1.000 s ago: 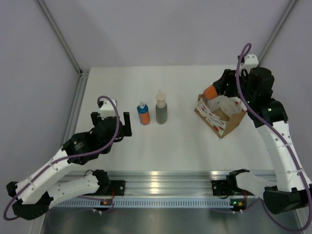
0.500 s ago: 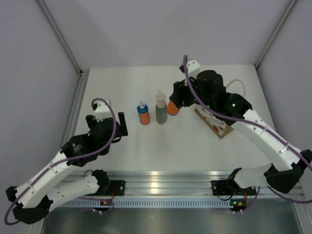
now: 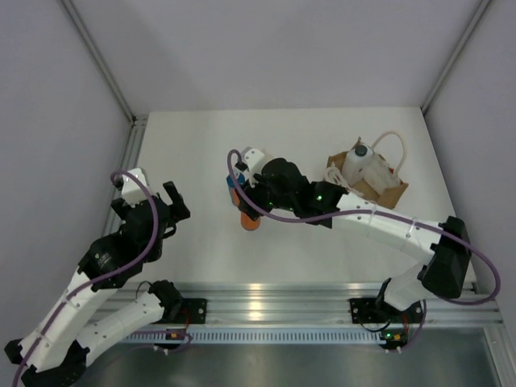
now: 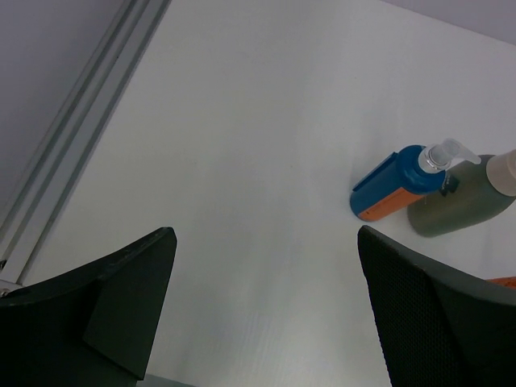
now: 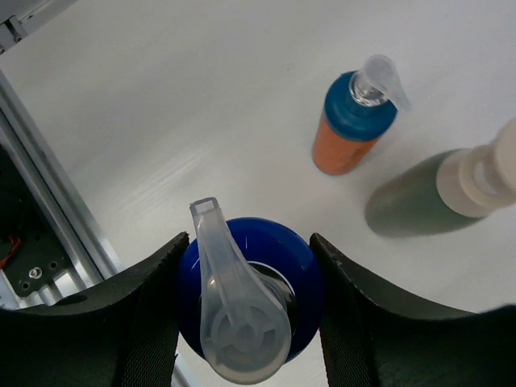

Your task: Take the personal care products out of the canvas bag

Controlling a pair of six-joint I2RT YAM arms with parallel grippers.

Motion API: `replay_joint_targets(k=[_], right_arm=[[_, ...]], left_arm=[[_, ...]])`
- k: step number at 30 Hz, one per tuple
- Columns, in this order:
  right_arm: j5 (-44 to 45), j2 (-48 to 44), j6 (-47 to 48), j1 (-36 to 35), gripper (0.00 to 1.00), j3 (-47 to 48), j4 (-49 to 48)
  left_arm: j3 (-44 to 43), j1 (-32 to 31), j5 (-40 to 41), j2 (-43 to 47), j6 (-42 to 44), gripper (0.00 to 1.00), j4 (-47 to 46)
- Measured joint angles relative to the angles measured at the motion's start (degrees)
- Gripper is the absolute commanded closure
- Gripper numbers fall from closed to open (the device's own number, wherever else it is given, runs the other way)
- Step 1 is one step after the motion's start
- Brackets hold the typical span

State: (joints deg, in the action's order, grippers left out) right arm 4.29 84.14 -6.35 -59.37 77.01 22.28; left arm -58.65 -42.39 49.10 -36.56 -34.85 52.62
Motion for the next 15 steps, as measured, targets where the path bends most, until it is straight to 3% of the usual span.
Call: replay_joint_targets(k=[7,15], right_arm=[[-3.9,12.3,2.6,-1.0,1.0,1.9,-9.1],[-6.6,27.4,5.5,-1.0,1.0,11.3,-11.5]], left_arm=[[0.0,2.3,-0.1,0.6,-0.3,0.02,0.0],[0.2,3.4,1.2,6.6,-1.3,0.02,0.1]])
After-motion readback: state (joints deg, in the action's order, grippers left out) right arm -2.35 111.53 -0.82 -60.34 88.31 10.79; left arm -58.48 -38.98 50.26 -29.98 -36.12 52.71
